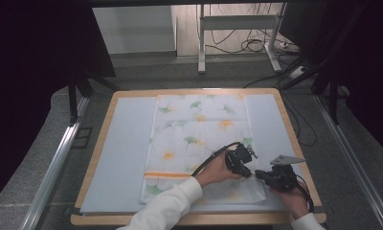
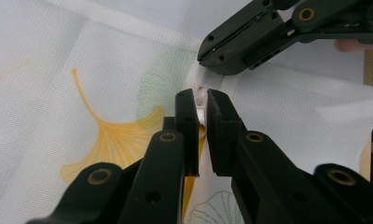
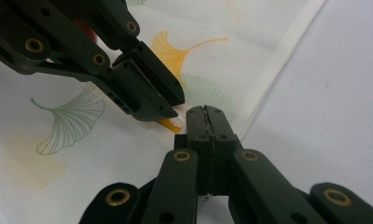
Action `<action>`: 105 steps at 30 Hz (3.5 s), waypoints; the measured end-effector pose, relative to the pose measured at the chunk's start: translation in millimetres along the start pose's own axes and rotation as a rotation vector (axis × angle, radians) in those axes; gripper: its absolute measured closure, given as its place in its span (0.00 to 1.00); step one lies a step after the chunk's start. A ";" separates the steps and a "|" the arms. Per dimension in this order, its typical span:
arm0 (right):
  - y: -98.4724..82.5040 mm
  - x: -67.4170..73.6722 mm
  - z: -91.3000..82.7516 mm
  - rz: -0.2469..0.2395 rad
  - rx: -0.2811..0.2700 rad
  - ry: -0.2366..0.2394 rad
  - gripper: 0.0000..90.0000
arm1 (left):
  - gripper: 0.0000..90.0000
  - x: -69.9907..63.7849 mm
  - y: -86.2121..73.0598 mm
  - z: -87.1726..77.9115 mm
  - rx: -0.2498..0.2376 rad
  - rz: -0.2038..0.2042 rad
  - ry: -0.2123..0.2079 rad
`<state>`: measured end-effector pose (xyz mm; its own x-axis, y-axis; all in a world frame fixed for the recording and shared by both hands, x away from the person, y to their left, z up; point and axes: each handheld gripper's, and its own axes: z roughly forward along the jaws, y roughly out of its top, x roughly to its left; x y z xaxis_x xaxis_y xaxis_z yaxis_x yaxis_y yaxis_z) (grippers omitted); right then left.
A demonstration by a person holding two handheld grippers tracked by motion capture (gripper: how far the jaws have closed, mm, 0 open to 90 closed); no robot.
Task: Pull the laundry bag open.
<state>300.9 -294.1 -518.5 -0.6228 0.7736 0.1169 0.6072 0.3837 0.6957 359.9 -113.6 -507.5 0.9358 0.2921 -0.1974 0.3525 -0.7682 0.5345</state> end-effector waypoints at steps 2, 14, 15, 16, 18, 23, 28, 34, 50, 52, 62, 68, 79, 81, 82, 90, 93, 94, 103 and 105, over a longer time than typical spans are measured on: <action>0.4 1.1 0.6 -0.007 0.004 -0.006 1.00 | 0.94 -0.1 -0.6 -0.1 -0.002 -0.003 0.000; 1.3 -0.6 1.2 -0.010 0.015 0.004 1.00 | 0.94 1.1 -4.1 -3.3 0.010 -0.006 0.011; 1.3 -0.6 1.2 -0.010 0.015 0.004 1.00 | 0.94 1.8 -5.5 -4.0 0.006 -0.011 0.011; 1.3 -0.8 1.2 -0.010 0.015 0.005 1.00 | 0.94 3.4 -7.0 -5.3 0.010 -0.007 0.009; 1.4 -1.1 1.1 -0.011 0.016 0.007 1.00 | 0.94 4.8 -10.1 -7.0 0.007 -0.015 0.005; 1.4 -1.1 1.2 -0.013 0.017 0.008 1.00 | 0.94 5.4 -14.7 -10.0 0.004 -0.017 0.011; 1.3 -1.5 1.1 -0.014 0.017 0.012 1.00 | 0.94 6.0 -18.2 -12.8 0.008 -0.017 0.013; 1.3 -1.9 1.0 -0.015 0.017 0.016 1.00 | 0.94 6.6 -23.4 -15.9 0.003 -0.022 0.018; 1.4 -2.1 1.1 -0.019 0.017 0.017 1.00 | 0.94 9.3 -33.9 -24.0 0.000 -0.032 0.027; 1.3 -2.0 1.2 -0.020 0.016 0.016 1.00 | 0.94 9.2 -35.6 -26.1 -0.004 -0.031 0.032; 1.3 -2.0 1.2 -0.019 0.017 0.016 1.00 | 0.94 10.5 -40.9 -31.6 0.001 -0.035 0.034; 1.3 -2.0 1.1 -0.017 0.017 0.016 1.00 | 0.94 10.8 -44.5 -34.9 -0.004 -0.036 0.037; 1.3 -1.9 1.1 -0.018 0.017 0.016 1.00 | 0.94 13.9 -57.3 -44.4 -0.020 -0.047 0.044; 1.3 -1.9 1.1 -0.018 0.016 0.016 1.00 | 0.94 13.5 -59.1 -46.3 -0.024 -0.054 0.046; 1.3 -1.9 1.1 -0.018 0.017 0.016 1.00 | 0.94 13.9 -59.9 -47.1 -0.024 -0.051 0.046; 1.3 -1.8 1.1 -0.017 0.017 0.016 1.00 | 0.94 16.8 -67.8 -51.8 -0.027 -0.065 0.049; 1.3 -1.9 1.1 -0.017 0.017 0.016 1.00 | 0.94 17.4 -71.6 -53.7 -0.036 -0.074 0.050; 1.3 -1.9 1.1 -0.018 0.017 0.016 1.00 | 0.94 17.6 -73.1 -54.0 -0.041 -0.079 0.050; 1.4 -2.2 1.1 -0.015 0.018 0.018 1.00 | 0.94 20.4 -88.6 -60.1 -0.049 -0.099 0.061; 1.4 -2.3 1.1 -0.015 0.018 0.019 1.00 | 0.94 20.5 -89.5 -60.6 -0.045 -0.097 0.063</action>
<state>303.7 -294.7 -518.5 -0.6407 0.7584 0.1200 0.6068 0.4043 0.6843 347.2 -4.4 -509.5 0.8948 0.3998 -0.1988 0.4394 -0.7088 0.5519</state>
